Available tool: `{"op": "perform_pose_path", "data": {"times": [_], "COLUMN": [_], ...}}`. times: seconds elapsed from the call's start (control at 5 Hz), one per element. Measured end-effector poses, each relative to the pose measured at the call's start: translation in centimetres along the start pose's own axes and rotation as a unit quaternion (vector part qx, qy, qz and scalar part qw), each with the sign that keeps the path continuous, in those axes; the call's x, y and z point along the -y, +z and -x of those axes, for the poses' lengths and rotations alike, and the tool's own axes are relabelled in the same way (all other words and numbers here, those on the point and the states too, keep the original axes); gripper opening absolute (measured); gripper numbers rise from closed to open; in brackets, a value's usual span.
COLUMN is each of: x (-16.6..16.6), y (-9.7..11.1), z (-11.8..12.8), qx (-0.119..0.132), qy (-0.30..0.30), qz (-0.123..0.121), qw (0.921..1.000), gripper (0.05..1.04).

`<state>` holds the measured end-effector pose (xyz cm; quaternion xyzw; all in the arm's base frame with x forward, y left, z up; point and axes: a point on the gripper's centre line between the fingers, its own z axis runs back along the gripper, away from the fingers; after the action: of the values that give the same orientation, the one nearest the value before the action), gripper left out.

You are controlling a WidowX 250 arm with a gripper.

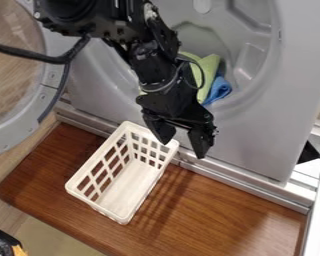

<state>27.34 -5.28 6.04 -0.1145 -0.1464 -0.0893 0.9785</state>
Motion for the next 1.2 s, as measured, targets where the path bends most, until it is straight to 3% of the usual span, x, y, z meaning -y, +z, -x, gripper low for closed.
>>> {"op": "perform_pose_path", "data": {"times": [0.2, 0.4, 0.6, 1.0, 1.2], "x": [-0.1, -1.6, -3.3, -6.8, -7.9], "y": [-0.5, 0.2, 1.7, 2.3, 1.0], "z": [0.4, -0.4, -2.6, -6.1, -6.9], "qx": [-0.012, -0.003, 0.019, 0.034, 0.022], "qy": [0.006, 0.034, 0.046, 0.092, 0.102], "qz": [0.001, -0.015, -0.028, -0.066, -0.071], "qw": [0.9999, 0.9993, 0.9983, 0.9929, 0.992], "gripper": [1.001, 1.001, 1.001, 1.001, 1.001]}}
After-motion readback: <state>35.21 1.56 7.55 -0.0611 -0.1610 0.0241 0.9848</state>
